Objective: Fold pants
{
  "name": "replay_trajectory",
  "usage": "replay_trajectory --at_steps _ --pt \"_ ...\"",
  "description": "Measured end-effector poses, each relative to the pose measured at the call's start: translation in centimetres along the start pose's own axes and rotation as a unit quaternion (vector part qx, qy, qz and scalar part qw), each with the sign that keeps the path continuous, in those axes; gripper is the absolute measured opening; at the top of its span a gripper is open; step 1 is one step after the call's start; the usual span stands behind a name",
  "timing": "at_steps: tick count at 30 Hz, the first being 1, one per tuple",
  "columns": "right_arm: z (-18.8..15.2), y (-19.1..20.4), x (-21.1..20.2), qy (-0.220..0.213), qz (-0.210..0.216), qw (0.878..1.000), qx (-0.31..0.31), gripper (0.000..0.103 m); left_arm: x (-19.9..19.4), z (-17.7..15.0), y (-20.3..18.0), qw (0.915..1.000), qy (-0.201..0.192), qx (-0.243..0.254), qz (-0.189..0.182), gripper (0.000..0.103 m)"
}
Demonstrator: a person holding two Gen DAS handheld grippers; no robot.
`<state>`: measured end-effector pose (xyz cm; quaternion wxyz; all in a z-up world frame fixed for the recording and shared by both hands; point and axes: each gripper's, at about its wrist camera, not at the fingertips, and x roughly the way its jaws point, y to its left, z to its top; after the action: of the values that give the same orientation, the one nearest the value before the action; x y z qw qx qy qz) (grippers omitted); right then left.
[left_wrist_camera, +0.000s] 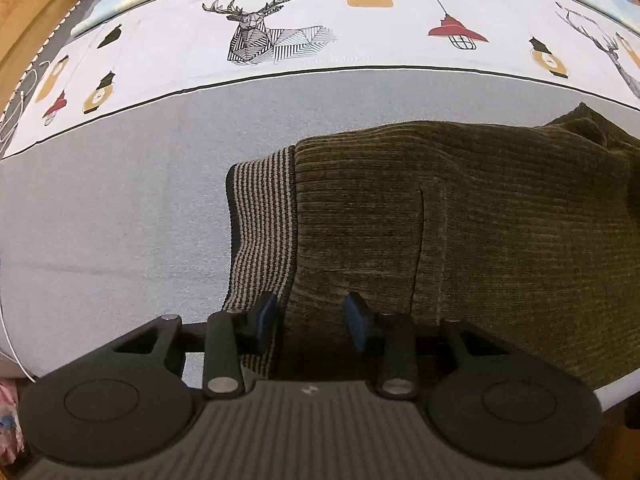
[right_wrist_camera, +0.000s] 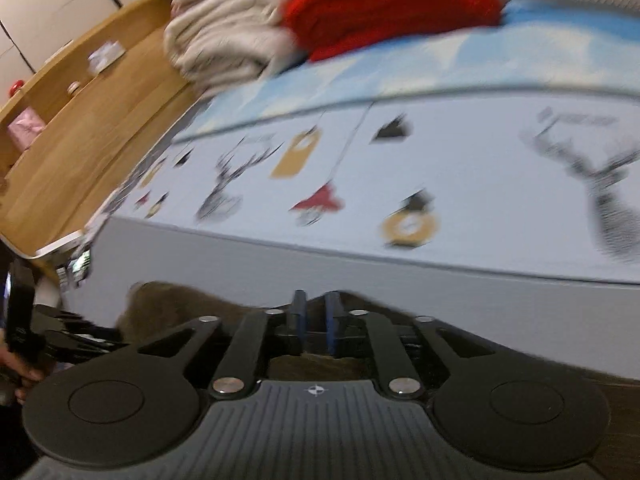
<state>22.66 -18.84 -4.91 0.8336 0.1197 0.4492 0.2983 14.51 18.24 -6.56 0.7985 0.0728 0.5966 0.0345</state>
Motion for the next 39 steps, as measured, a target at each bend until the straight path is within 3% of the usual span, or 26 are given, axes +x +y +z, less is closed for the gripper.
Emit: replay_trajectory --at_steps 2,8,9,10,11,13,16,20,23,25,27,29,31,33,37,39 --pt "0.3 0.3 2.7 0.031 0.019 0.999 0.009 0.034 0.2 0.0 0.0 1.0000 0.001 0.003 0.001 0.044" --pt "-0.1 0.2 9.1 0.126 -0.029 0.992 0.004 0.035 0.6 0.0 -0.1 1.0000 0.003 0.002 -0.004 0.045" --pt "-0.2 0.2 9.6 0.137 -0.022 0.990 0.005 0.036 0.6 0.0 0.0 1.0000 0.003 0.001 -0.006 0.045" --pt "-0.1 0.2 9.7 0.146 -0.010 0.989 0.001 0.030 0.7 0.0 0.1 1.0000 0.003 0.001 -0.009 0.045" --pt "0.1 0.6 9.7 0.148 -0.003 0.989 -0.010 0.016 0.7 0.0 0.1 0.9999 0.003 0.000 -0.011 0.045" --pt "1.0 1.4 8.9 0.123 0.008 0.992 -0.030 0.010 0.6 0.0 0.3 0.9999 0.003 -0.002 -0.015 0.045" --pt "2.6 1.4 8.0 0.069 0.009 0.997 -0.018 0.009 0.5 -0.1 0.3 0.9999 0.001 0.001 -0.016 0.045" --pt "1.2 2.8 9.3 0.049 -0.066 0.993 -0.086 0.012 0.4 -0.3 0.2 0.9998 0.000 0.008 -0.017 0.045" --pt "1.4 2.2 8.3 0.004 -0.203 0.973 -0.107 0.012 0.1 -0.4 0.6 0.9997 -0.001 0.000 -0.024 0.046" --pt "2.0 0.8 6.2 -0.033 -0.242 0.967 -0.076 0.013 -0.3 -0.4 1.0 0.9994 -0.006 -0.011 -0.033 0.046" --pt "2.7 -0.3 3.2 -0.066 -0.209 0.975 -0.041 0.013 -1.1 -0.2 1.6 0.9983 -0.023 -0.026 -0.047 0.046" --pt "2.7 -0.2 1.0 -0.063 -0.128 0.988 -0.058 0.013 -2.3 0.2 2.2 0.9954 -0.058 -0.040 -0.065 0.046" --pt "1.6 0.5 0.0 -0.018 -0.038 0.994 -0.097 0.013 -3.4 0.6 2.6 0.9907 -0.095 -0.054 -0.081 0.046" --pt "-0.3 1.5 0.2 0.038 0.014 0.989 -0.142 0.013 -4.1 0.9 2.8 0.9853 -0.127 -0.066 -0.094 0.046" --pt "-3.9 2.6 2.8 0.111 -0.016 0.972 -0.205 0.013 -3.8 1.8 1.7 0.9778 -0.166 -0.066 -0.109 0.045" --pt "-4.5 2.5 4.0 0.114 -0.042 0.970 -0.209 0.011 -2.5 2.2 0.8 0.9829 -0.154 -0.048 -0.089 0.045"
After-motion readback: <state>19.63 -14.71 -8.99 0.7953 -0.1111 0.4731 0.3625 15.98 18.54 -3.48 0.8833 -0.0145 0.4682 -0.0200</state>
